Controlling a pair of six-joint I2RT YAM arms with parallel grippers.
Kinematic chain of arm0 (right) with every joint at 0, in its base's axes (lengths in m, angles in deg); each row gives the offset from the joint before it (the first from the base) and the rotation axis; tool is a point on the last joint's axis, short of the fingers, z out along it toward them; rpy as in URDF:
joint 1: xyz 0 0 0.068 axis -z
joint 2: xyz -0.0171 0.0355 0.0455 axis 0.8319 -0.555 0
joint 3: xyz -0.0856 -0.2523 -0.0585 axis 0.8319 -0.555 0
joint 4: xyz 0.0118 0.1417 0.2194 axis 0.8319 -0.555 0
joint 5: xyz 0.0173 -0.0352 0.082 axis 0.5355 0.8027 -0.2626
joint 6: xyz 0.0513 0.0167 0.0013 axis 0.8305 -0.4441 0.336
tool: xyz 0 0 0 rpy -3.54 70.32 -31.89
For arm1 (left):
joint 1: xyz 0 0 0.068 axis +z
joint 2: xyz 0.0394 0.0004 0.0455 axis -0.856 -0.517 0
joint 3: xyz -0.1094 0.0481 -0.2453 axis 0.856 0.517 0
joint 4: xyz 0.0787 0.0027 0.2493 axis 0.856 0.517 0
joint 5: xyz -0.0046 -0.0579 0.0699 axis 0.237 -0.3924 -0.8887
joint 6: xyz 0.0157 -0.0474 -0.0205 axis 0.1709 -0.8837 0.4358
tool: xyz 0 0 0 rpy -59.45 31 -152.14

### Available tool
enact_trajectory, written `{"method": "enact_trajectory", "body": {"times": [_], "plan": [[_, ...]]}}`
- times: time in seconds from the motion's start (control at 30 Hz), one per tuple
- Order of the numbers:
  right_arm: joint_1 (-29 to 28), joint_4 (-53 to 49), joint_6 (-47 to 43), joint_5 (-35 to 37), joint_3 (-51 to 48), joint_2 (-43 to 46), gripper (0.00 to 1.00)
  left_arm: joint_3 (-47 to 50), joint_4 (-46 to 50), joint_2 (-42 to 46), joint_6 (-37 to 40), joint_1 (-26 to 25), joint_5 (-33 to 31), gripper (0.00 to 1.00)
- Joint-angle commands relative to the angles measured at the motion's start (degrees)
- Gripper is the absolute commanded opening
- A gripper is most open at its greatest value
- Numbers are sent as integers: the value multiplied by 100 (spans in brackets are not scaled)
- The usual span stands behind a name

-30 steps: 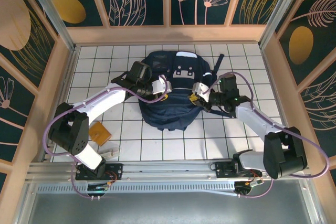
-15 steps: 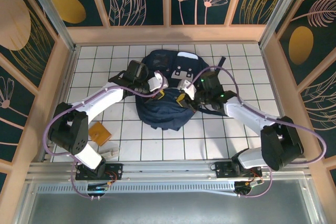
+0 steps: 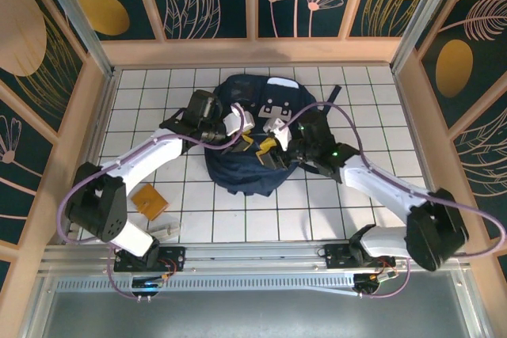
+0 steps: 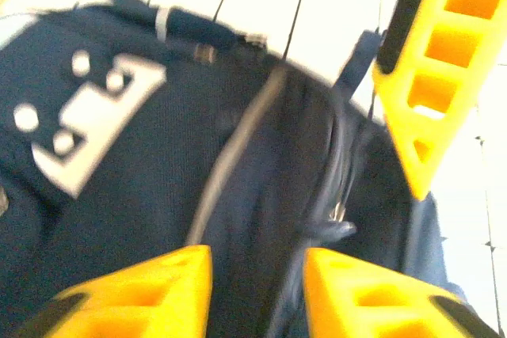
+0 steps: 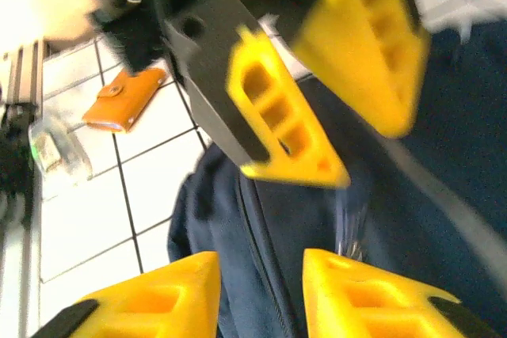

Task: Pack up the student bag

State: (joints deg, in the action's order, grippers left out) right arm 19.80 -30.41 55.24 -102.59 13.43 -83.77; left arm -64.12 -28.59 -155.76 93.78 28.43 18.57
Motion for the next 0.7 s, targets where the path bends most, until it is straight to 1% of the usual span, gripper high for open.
{"method": "enact_trajectory", "body": {"times": [0.0,0.03,0.07,0.13,0.17,0.23,0.27,0.3,0.4,0.47,0.57,0.67], "plan": [[60,-1253,-2597,200,457,218,39,200,-393,525,-748,-53,627,51],[120,-1515,-2985,384,542,181,39,320,-506,624,-1081,-58,620,54],[177,-1705,-3352,621,627,103,39,466,-676,712,-1485,-64,668,56],[319,-1940,-3924,852,717,-15,39,720,-1044,836,-2192,-89,835,56],[424,-2095,-4280,804,763,-84,39,935,-1185,898,-2558,-138,818,56],[477,-2377,-4919,621,825,-183,39,1117,-1396,986,-3337,-203,586,55],[649,-2483,-5211,565,854,-238,39,1200,-1485,1010,-3780,-208,556,53],[662,-2468,-5390,652,854,-304,39,1284,-1557,1015,-4221,-227,518,52],[585,-2196,-5408,863,824,-489,39,1458,-1618,932,-5669,-312,248,47],[546,-1941,-5380,1062,749,-593,40,1449,-1429,762,-6333,-349,227,47],[546,-1530,-5315,1287,575,-740,40,1397,-1117,561,-6861,-413,109,48],[439,-1525,-5320,1209,584,-922,40,1604,-1421,591,-7308,-477,39,48]]}}
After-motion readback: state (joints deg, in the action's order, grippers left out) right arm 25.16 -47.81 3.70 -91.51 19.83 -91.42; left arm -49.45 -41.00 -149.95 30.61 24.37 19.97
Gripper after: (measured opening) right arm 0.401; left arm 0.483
